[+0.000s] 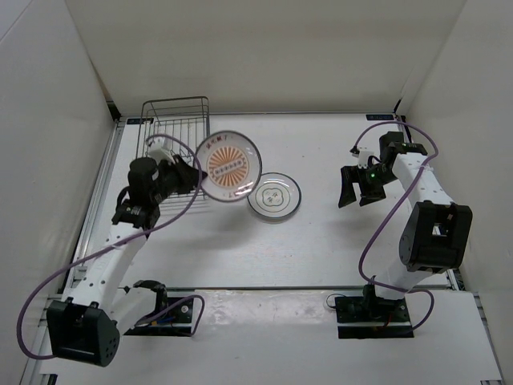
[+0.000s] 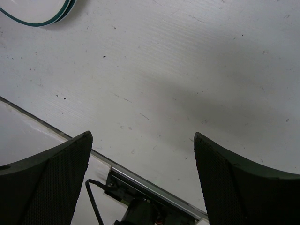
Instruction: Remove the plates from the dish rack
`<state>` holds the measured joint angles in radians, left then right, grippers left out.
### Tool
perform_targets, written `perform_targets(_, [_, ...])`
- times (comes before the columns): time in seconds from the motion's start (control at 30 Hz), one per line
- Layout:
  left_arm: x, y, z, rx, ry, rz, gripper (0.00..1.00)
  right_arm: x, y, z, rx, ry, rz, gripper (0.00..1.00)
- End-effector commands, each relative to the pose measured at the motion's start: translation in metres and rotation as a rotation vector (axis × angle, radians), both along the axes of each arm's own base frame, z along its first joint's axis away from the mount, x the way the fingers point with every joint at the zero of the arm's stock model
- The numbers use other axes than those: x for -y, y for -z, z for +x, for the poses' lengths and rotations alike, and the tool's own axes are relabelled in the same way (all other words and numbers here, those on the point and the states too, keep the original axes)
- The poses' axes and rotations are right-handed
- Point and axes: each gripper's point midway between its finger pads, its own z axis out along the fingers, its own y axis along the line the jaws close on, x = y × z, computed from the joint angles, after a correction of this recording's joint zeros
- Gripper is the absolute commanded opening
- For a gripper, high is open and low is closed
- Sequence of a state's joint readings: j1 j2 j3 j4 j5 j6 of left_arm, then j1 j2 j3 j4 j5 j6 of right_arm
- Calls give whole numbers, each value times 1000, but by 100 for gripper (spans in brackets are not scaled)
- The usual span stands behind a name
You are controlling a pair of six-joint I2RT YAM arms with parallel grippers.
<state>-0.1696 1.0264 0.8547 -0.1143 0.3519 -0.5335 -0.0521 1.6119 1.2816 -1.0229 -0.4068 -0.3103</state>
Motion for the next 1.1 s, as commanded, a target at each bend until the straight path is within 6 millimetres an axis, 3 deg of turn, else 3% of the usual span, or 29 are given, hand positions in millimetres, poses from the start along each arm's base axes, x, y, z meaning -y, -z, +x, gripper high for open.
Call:
perform_targets(0.0, [7, 19, -31, -22, 32, -51, 1, -2, -6, 1, 1, -6, 14, 90])
perform_targets(0.1, [7, 58, -52, -94, 34, -56, 1, -1, -5, 2, 0, -5, 14, 90])
perform_targets(0.17, [8, 69, -63, -107, 47, -51, 1, -1, -5, 2, 1, -6, 15, 90])
perform_targets(0.2, [6, 95, -72, -160, 46, -42, 1, -2, -5, 2, 2, -5, 17, 90])
perform_targets(0.23, [6, 96, -77, -153, 47, -46, 1, -1, -5, 2, 4, -4, 15, 90])
perform_targets(0.27, [3, 120, -84, -206, 32, -36, 1, -1, -4, 1, -2, -4, 14, 90])
perform_targets(0.33, [-1, 130, -91, -229, 18, -32, 1, -1, -4, 0, -2, -5, 14, 90])
perform_targets(0.53, [-26, 192, -112, -411, -108, 57, 1, -1, -3, -2, -5, -8, 12, 90])
perform_targets(0.9, [-46, 231, -120, -536, -213, 134, 1, 0, -4, 0, 7, -11, 6, 90])
perform_targets(1.07, [-51, 250, -129, -600, -245, 147, 8, 0, -5, 0, 6, -9, 8, 90])
